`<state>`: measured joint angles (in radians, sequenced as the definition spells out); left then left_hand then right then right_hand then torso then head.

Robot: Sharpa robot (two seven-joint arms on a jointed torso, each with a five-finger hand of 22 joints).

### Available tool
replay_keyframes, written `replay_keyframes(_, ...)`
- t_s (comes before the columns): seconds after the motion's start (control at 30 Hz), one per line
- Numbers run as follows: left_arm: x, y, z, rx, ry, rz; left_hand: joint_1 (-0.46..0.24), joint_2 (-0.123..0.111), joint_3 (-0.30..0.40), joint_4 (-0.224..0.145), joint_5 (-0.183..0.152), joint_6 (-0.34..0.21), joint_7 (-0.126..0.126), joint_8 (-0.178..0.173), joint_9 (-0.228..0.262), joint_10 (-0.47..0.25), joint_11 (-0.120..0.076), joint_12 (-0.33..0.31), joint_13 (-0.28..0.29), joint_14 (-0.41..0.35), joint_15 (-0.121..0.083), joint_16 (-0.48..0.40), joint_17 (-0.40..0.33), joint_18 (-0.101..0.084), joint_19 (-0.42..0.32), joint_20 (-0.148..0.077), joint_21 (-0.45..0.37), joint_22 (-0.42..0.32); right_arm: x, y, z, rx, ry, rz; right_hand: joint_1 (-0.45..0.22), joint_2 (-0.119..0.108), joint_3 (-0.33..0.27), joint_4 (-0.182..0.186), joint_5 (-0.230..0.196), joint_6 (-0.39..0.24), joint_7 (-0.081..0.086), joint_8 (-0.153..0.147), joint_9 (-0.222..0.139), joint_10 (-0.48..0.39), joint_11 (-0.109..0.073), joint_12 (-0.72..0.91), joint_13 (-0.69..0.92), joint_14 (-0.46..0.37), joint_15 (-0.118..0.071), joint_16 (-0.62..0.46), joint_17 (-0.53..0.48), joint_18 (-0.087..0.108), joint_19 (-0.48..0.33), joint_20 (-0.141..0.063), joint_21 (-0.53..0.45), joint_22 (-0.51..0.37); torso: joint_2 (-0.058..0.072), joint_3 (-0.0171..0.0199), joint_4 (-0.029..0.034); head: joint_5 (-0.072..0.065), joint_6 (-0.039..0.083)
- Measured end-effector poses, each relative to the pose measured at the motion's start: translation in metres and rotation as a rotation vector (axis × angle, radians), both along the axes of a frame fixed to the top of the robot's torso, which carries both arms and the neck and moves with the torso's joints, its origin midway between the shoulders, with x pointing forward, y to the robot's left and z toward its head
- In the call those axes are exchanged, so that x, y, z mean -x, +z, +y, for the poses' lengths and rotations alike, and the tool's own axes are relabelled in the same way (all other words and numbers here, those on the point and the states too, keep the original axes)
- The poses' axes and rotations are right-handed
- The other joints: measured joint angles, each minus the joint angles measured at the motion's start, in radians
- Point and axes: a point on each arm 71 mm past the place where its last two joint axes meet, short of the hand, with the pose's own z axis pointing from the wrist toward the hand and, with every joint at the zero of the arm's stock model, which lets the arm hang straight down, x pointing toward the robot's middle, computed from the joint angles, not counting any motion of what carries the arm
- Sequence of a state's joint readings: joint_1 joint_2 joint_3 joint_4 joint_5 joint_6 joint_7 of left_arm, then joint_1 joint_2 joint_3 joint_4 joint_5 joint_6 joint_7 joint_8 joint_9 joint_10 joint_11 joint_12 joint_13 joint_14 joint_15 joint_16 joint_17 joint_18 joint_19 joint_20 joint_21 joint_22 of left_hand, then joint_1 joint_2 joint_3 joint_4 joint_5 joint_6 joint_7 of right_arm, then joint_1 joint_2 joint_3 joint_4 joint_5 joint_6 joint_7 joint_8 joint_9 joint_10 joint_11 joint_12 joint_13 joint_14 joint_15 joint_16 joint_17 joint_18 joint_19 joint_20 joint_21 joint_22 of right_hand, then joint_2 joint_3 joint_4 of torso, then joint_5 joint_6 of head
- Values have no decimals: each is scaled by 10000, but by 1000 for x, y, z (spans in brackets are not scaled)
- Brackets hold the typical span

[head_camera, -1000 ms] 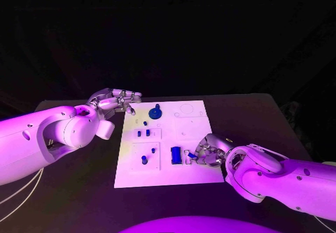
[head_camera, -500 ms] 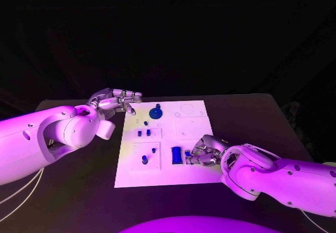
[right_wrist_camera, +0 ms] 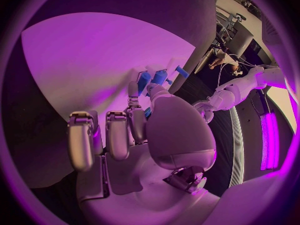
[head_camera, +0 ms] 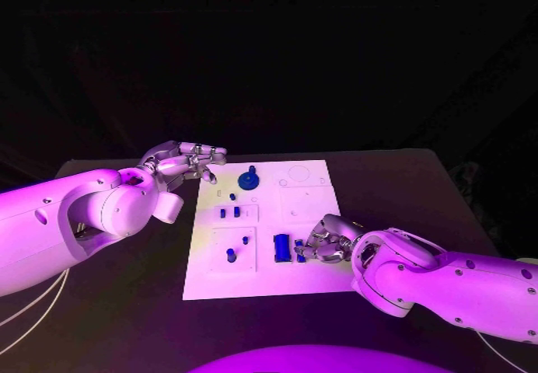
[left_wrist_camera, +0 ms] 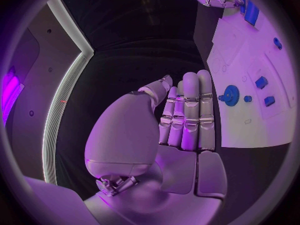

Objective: Assemble the parts on the task board

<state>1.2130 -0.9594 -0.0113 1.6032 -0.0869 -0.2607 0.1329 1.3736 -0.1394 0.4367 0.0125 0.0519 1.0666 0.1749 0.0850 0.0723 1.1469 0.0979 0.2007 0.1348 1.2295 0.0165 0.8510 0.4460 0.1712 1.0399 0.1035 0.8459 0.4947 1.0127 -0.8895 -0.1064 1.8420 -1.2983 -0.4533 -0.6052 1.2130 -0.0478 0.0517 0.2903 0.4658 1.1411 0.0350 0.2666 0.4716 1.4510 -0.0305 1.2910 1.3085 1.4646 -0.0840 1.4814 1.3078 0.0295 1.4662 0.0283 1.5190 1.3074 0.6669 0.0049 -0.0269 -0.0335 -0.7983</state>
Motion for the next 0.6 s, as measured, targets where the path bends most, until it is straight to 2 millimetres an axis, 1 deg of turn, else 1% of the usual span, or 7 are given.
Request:
replay_keyframes(0.03, 0, 0, 0, 0, -2, 1, 0, 0, 0, 0, 0, 0, 0, 0, 0, 0, 0, 0, 0, 0, 0, 0, 0, 1, 0, 0, 0, 0, 0, 0, 0, -1, 1, -1, -47, 38, -63, -3, 0, 0, 0, 0, 3, 0, 0, 0, -1, 0, 0, 0, 0, 0, 0, 0, 0, 0, 0, 0, 0, -1, 0)
replay_keyframes(0.07, 0, 0, 0, -1, -5, 3, 0, 0, 0, 0, 0, 0, 0, 0, 0, 0, 0, 0, 0, 0, 0, 0, 0, 1, 0, 0, 0, 0, 0, 0, 0, -2, 3, -5, -134, -26, -123, -4, 0, 0, 0, 0, 6, 0, 0, 0, -2, 0, 0, 0, 0, 0, 0, 0, 0, 0, 0, -1, -1, -3, 0)
replay_keyframes(0.1, 0, 0, 0, -2, -7, 4, 0, 0, 0, 0, 0, 0, 0, 0, 0, 0, 0, 0, 0, 0, 0, 0, 0, 1, 0, 0, 0, 0, 0, 0, 0, -2, 5, -10, -269, -25, -204, -4, 0, 0, 0, 1, 16, 0, 0, 0, -2, 0, 0, 0, -1, 1, 0, 0, 0, -1, -1, -1, -1, -5, 0)
replay_keyframes(0.23, 0, 0, 0, -3, -14, 8, 0, 0, 0, 0, 0, 0, 0, 0, 1, 0, 0, 0, -1, 0, 0, 0, -1, 0, 0, 0, 0, 0, 0, 1, 1, -12, 17, -43, -465, -47, -443, 4, -232, 0, 0, 1, 38, 0, 0, 0, -6, 0, 0, 0, -1, 0, 0, 0, 0, 0, -1, -1, 1, -5, -1)
replay_keyframes(0.33, 0, 0, 0, -5, -19, 12, 0, 0, 1, 1, 0, 0, 0, 0, 1, 0, 0, 0, -1, 0, 0, 0, -9, 0, 0, 0, 0, 0, -1, 1, 1, -13, 22, -63, -602, 0, -643, -8, -616, 0, 0, 1, 68, 0, 0, 0, -8, 0, 0, 0, -1, 0, 0, 0, 0, -1, -2, -2, 6, -6, 3)
replay_keyframes(0.53, 0, 0, 0, -10, -19, 20, 0, 0, 1, 1, 0, 0, 0, 0, 1, 1, 0, 0, -1, 0, 0, 0, -9, 1, 0, 0, 0, 1, 1, 1, 0, 29, 61, -129, -597, 0, -728, -94, -739, -1, -1, -1, 73, 0, 0, -1, -8, 0, 0, 0, -2, 0, 0, 0, -42, 1, -3, -2, 13, -12, 6)
replay_keyframes(0.6, 0, 0, 0, -11, -20, 22, 0, 0, 1, 1, 0, 0, 0, 0, 1, 1, 0, 0, -2, 0, 0, 0, -8, 1, 0, 0, 1, 1, 2, 2, -1, 39, 86, -160, -388, -12, -779, -152, -739, -2, -3, -2, 100, -1, 0, 0, -7, 0, 0, 0, -2, 0, 0, 0, -42, 7, -4, -2, 18, -14, 2)
